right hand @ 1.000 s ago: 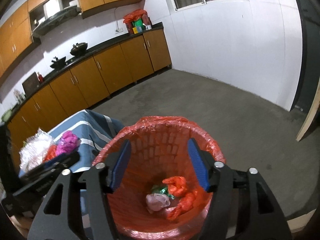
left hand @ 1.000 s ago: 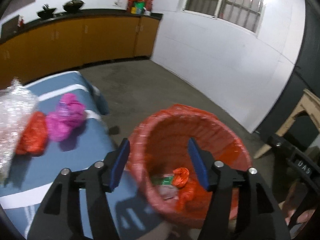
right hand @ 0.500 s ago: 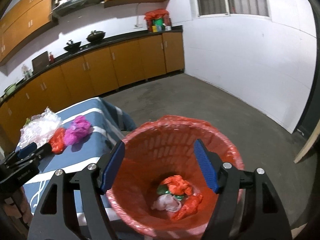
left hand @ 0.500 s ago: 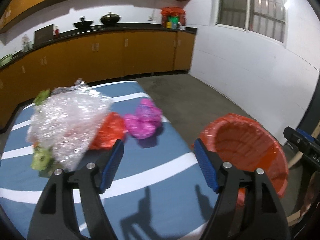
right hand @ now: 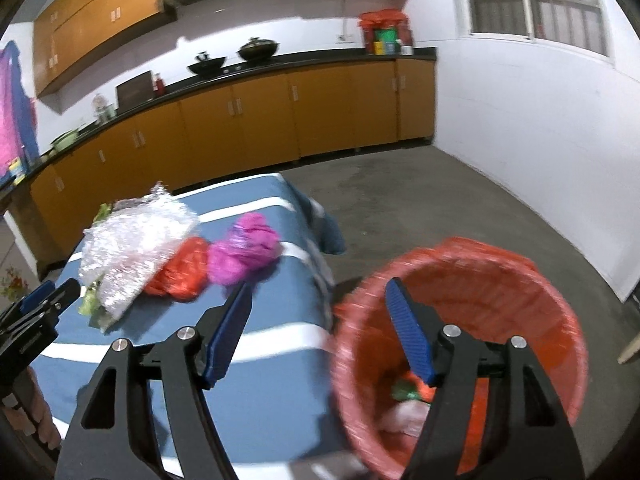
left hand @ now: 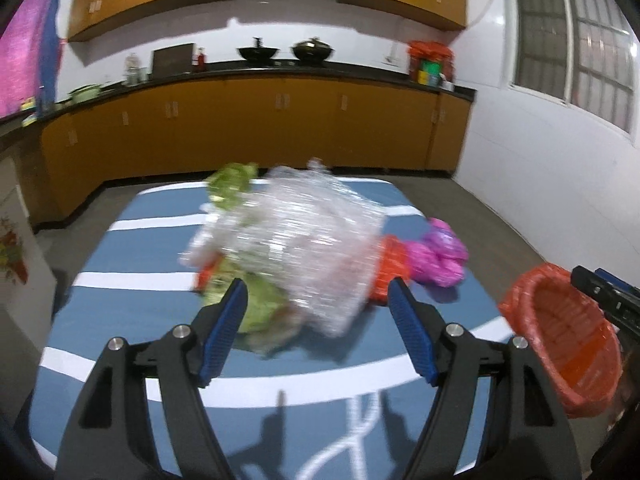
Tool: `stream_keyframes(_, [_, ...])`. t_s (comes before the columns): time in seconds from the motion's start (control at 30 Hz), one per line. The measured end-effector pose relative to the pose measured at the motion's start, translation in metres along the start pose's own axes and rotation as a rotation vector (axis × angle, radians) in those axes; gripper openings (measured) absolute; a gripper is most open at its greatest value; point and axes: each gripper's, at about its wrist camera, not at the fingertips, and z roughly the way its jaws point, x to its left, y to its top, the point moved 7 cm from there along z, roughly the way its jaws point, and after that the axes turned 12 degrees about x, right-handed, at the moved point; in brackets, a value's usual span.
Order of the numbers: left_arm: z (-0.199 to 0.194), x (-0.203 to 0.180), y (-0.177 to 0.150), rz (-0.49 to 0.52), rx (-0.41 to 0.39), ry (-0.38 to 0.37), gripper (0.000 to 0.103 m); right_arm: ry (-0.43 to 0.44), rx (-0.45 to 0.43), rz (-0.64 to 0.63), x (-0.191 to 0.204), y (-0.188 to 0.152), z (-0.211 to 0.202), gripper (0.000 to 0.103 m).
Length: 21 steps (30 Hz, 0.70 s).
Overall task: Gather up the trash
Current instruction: 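Grasp the pink-purple bag with the right tool while the left tool grasps the bubble wrap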
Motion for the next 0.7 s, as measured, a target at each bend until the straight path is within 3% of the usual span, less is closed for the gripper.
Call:
stream_keyframes(0.23, [-0.004, 0.044, 0.010, -0.066, -0.031, 0.046, 0.071, 0.044, 0.057, -0.042, 0.049, 0.027, 0.059, 0.061])
stream_keyframes(0.6, [0.010, 0.057, 0.035, -0.077, -0.044, 0.016, 0.071, 0.013, 0.141, -0.046, 0.067, 0.049, 0.136, 0.060])
stream_keyframes(0.7, [0.017, 0.048, 0.042, -0.068, -0.040, -0.015, 0.071, -0.003, 0.191, -0.073, 0.068, 0.042, 0.152, 0.048])
